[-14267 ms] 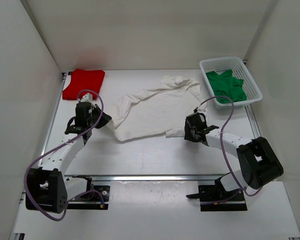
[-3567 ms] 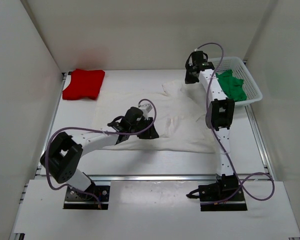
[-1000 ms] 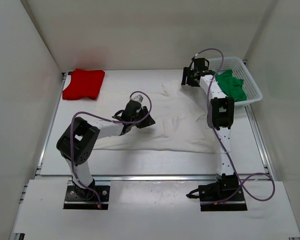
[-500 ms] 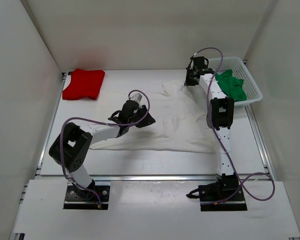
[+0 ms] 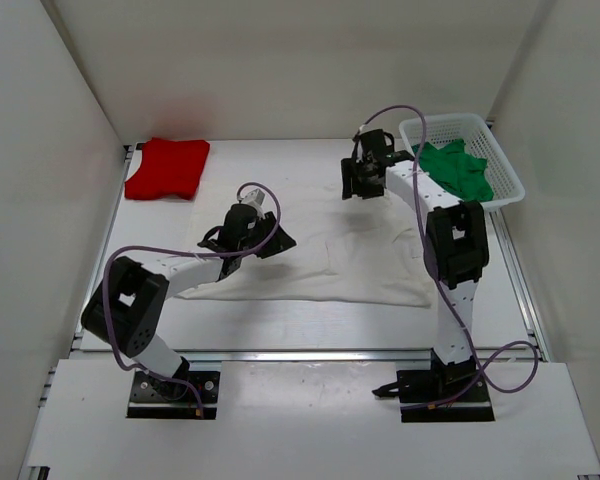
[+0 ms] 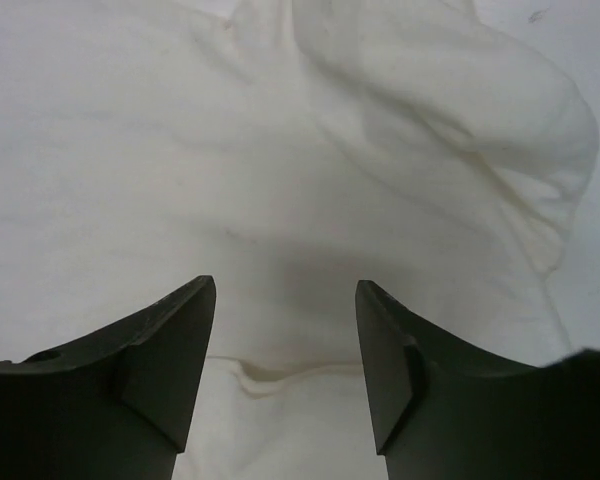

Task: Fold and stack the t-shirts
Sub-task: Fold the flattened tshirt in 1/3 of the way, then grap the side of the flattened tshirt furthest away from the robot with both arms

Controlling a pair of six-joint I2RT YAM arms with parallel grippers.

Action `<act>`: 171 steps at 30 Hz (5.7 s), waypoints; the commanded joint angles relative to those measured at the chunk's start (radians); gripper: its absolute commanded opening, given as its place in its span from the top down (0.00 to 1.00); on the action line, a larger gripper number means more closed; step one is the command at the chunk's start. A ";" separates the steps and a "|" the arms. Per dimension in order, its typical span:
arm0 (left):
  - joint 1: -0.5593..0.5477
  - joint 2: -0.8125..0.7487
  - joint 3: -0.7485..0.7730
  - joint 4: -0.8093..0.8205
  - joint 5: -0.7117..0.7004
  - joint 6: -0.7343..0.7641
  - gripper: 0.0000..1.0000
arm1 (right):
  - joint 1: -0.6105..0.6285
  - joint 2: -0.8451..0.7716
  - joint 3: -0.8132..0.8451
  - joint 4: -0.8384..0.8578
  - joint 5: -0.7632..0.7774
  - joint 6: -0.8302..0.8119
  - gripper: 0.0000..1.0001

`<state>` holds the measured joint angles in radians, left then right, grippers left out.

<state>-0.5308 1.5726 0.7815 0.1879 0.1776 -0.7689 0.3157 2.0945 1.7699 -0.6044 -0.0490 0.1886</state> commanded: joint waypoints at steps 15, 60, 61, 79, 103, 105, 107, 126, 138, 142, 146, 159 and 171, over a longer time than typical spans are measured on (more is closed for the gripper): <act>0.028 -0.011 0.025 0.001 0.019 0.008 0.58 | -0.219 0.412 0.665 -0.016 -0.150 0.038 0.48; 0.080 0.053 0.065 0.015 0.040 -0.012 0.59 | -0.100 0.520 0.784 -0.150 -0.077 -0.132 0.96; 0.086 0.053 0.065 0.019 0.043 -0.021 0.58 | -0.087 0.509 0.783 -0.162 -0.051 -0.156 0.98; 0.121 -0.029 0.013 0.035 0.057 -0.026 0.58 | -0.122 0.364 0.683 -0.144 -0.020 -0.181 0.39; 0.106 -0.025 0.005 0.027 0.056 -0.023 0.58 | -0.072 0.441 0.636 -0.158 -0.056 -0.207 1.00; 0.110 -0.023 0.001 0.025 0.059 -0.024 0.58 | -0.029 0.395 0.585 -0.166 0.033 -0.215 1.00; 0.120 -0.033 -0.013 0.031 0.062 -0.026 0.58 | 0.009 0.374 0.550 -0.190 0.095 -0.216 1.00; 0.157 -0.057 -0.028 0.039 0.060 -0.030 0.58 | 0.006 0.370 0.704 -0.236 -0.080 -0.150 0.67; 0.169 -0.039 -0.016 0.007 0.052 -0.009 0.58 | -0.001 0.544 0.758 -0.031 -0.304 -0.127 0.48; 0.157 -0.029 -0.011 -0.001 0.046 -0.009 0.58 | 0.008 0.593 0.758 -0.009 -0.298 -0.106 0.48; 0.160 -0.034 -0.022 -0.005 0.045 -0.009 0.58 | -0.003 0.596 0.760 -0.018 -0.304 -0.107 0.53; 0.176 -0.036 -0.005 0.005 0.045 -0.018 0.58 | 0.025 0.516 0.769 -0.072 -0.184 -0.133 0.73; 0.172 -0.034 0.007 0.005 0.037 -0.013 0.58 | 0.008 0.481 0.769 -0.107 -0.137 -0.147 0.87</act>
<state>-0.3630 1.5486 0.7605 0.1875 0.2245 -0.7906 0.3264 2.6705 2.5065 -0.7116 -0.2111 0.0559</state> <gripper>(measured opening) 0.420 0.162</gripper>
